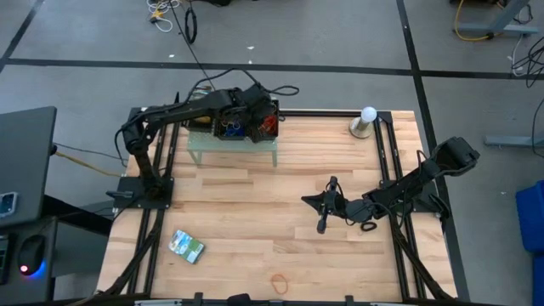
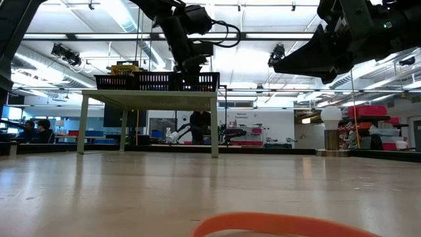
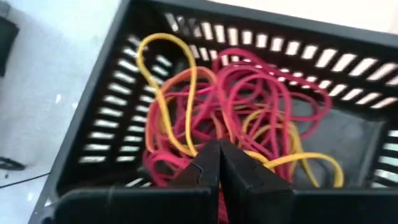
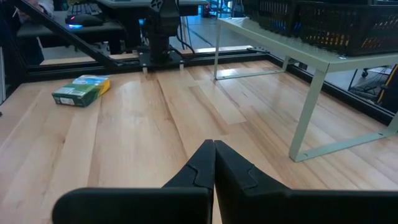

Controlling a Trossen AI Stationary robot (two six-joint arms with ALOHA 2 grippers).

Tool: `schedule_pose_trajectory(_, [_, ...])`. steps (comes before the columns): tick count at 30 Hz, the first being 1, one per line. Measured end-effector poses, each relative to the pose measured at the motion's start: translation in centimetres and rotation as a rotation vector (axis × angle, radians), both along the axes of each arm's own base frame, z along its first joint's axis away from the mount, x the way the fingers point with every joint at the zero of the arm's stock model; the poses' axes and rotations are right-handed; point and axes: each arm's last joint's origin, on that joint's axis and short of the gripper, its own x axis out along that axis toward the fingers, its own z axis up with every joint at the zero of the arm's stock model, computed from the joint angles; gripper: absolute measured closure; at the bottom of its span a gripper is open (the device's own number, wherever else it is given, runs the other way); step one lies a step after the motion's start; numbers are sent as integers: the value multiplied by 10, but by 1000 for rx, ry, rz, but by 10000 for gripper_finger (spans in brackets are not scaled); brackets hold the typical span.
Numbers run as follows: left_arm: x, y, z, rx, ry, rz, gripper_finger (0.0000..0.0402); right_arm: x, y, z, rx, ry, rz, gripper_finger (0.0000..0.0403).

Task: Pick & Place Office Desk Supplies
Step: Put the yellow rubber band into the right black bin on the shelf, then put the crayon box into left black bin on the shelf

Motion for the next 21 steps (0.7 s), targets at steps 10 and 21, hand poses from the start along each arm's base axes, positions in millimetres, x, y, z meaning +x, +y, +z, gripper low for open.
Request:
schedule_pose_trajectory(10, [-3,-20,16,-3,-39,-57,395,0,0,0,-1,2,1,396])
schedule_pose_trajectory(21, [-48,-53,47,4,-285,-133,395,0,0,-1,-5,12,2,396])
